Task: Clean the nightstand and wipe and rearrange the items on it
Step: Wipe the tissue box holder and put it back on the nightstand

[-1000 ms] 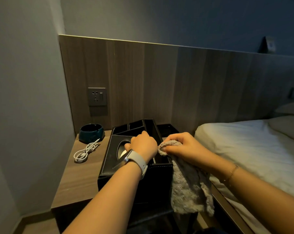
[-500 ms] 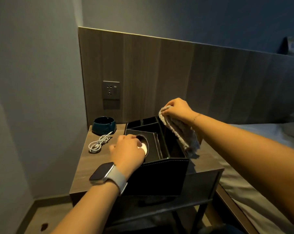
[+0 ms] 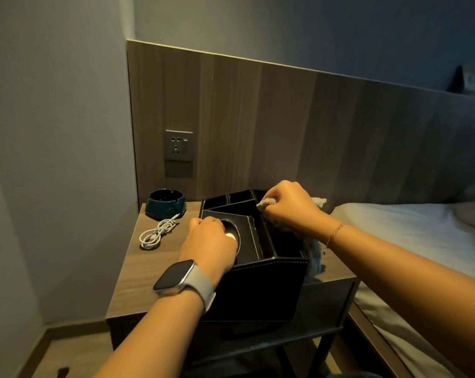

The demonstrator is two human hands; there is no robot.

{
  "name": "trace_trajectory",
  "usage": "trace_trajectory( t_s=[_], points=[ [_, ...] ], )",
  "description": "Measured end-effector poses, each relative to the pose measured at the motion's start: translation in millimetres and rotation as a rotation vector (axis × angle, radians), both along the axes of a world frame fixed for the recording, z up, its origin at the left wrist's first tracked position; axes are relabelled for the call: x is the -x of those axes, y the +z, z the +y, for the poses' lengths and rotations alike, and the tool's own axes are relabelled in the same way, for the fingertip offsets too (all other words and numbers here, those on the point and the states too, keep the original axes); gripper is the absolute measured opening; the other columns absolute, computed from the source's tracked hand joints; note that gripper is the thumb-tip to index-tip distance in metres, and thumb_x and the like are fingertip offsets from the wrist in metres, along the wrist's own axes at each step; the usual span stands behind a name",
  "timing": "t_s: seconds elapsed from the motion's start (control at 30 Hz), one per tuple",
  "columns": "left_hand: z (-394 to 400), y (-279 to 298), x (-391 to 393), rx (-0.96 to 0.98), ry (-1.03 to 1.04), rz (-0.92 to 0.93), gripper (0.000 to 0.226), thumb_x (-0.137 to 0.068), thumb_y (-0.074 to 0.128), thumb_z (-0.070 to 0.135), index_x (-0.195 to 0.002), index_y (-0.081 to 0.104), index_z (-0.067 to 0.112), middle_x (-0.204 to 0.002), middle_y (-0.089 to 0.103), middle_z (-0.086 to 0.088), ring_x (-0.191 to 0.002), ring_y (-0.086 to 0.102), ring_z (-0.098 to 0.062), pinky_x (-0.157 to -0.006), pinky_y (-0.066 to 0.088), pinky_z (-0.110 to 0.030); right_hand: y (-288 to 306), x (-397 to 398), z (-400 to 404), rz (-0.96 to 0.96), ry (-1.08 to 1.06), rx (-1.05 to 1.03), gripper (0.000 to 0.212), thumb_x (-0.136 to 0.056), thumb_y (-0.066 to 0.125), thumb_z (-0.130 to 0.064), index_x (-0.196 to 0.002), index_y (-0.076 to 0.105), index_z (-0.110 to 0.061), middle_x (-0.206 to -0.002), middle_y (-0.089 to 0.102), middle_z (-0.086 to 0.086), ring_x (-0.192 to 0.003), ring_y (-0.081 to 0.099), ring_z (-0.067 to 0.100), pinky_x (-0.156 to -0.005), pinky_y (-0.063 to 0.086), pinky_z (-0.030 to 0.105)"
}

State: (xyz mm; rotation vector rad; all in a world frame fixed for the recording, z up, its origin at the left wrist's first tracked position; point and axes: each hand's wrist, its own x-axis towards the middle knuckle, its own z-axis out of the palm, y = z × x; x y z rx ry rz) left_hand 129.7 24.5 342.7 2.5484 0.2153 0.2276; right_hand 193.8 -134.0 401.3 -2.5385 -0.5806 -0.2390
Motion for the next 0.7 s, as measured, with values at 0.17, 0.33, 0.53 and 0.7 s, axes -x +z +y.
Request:
trace_trajectory(
  t_s=[0.17,0.33,0.53,0.7],
  points=[
    [-4.7,12.9,10.0,-0.030,-0.006,0.046,0.036,-0.090,0.039,0.007,-0.116,0.062,0.014,-0.121,0.055,-0.005,-0.126,0.036,-0.024,-0.091,0.040,-0.035,9.2,30.7,-35.6,0.146,0.102,-0.283,0.011,-0.081,0.068,-0.012,-0.086,0.077,-0.009,-0.080,0.073,0.005,-0.076,0.067,0.014,-0.070,0.054,0.023],
    [-41.6,31.2,2.3,0.092,-0.026,0.000,0.030,-0.097,0.035,0.028,-0.117,0.056,0.020,-0.114,0.060,-0.002,-0.115,0.051,-0.025,-0.104,0.037,-0.043,-26.0,16.7,-90.5,0.128,-0.172,-0.986,0.012,-0.092,0.057,-0.015,-0.097,0.068,-0.019,-0.096,0.070,0.006,-0.091,0.067,0.019,-0.082,0.056,0.034],
    [-68.2,20.8,-18.0,0.251,-0.165,0.058,0.063,-0.094,0.042,0.014,-0.152,0.018,0.020,-0.131,0.052,0.001,-0.088,0.054,-0.010,-0.068,0.041,-0.027,-76.0,-54.9,-92.3,0.258,-0.410,-1.329,0.012,-0.091,0.058,-0.023,-0.093,0.070,-0.023,-0.100,0.070,0.008,-0.095,0.067,0.028,-0.087,0.055,0.046],
    [-43.8,20.0,-31.0,0.288,-0.214,0.095,0.063,-0.091,0.050,0.006,-0.149,0.028,0.018,-0.146,0.042,0.002,-0.124,0.049,-0.014,-0.105,0.040,-0.025,-70.2,-87.5,-45.0,0.427,-0.308,-1.413,0.052,-0.099,0.046,-0.020,-0.053,0.070,-0.022,-0.053,0.065,-0.006,-0.048,0.061,0.005,-0.048,0.052,0.019]
  ],
)
